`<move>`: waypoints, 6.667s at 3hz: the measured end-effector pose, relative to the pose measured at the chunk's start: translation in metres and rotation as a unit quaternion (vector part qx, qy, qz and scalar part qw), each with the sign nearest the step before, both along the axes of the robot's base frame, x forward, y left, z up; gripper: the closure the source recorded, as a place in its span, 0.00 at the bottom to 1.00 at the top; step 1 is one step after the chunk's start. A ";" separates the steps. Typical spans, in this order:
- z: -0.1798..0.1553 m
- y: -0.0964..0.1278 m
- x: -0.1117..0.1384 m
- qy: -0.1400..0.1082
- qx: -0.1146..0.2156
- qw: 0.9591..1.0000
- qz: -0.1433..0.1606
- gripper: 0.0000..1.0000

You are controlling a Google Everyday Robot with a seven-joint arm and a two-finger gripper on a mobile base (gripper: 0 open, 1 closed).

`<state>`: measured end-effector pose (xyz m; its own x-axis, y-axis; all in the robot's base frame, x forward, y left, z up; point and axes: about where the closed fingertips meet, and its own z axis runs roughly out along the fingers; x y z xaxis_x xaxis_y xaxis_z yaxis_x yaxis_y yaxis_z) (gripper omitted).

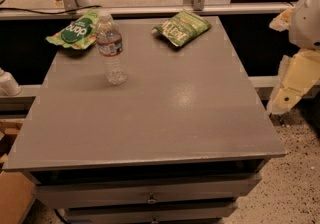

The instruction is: Pick water bottle

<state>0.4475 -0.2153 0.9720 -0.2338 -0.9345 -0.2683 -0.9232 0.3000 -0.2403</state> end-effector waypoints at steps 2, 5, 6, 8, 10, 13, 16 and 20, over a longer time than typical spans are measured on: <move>-0.037 0.042 0.016 -0.001 0.138 0.990 0.010 0.00; -0.041 0.090 0.015 -0.011 0.232 0.972 0.028 0.00; -0.045 0.100 0.019 -0.021 0.257 0.966 0.028 0.00; -0.045 0.173 0.053 -0.056 0.349 0.934 0.055 0.00; -0.049 0.249 0.087 -0.080 0.406 0.907 0.074 0.00; -0.080 0.261 0.097 -0.103 0.464 0.878 0.048 0.00; -0.109 0.302 0.152 -0.145 0.520 0.842 0.013 0.00; -0.098 0.334 0.176 -0.136 0.558 0.818 -0.024 0.71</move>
Offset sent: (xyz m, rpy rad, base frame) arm 0.0215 0.0748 -0.0489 0.5184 -0.0223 0.0340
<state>0.6236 0.1184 0.8742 -0.0535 -0.0638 -0.9965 -0.8619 0.5069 0.0138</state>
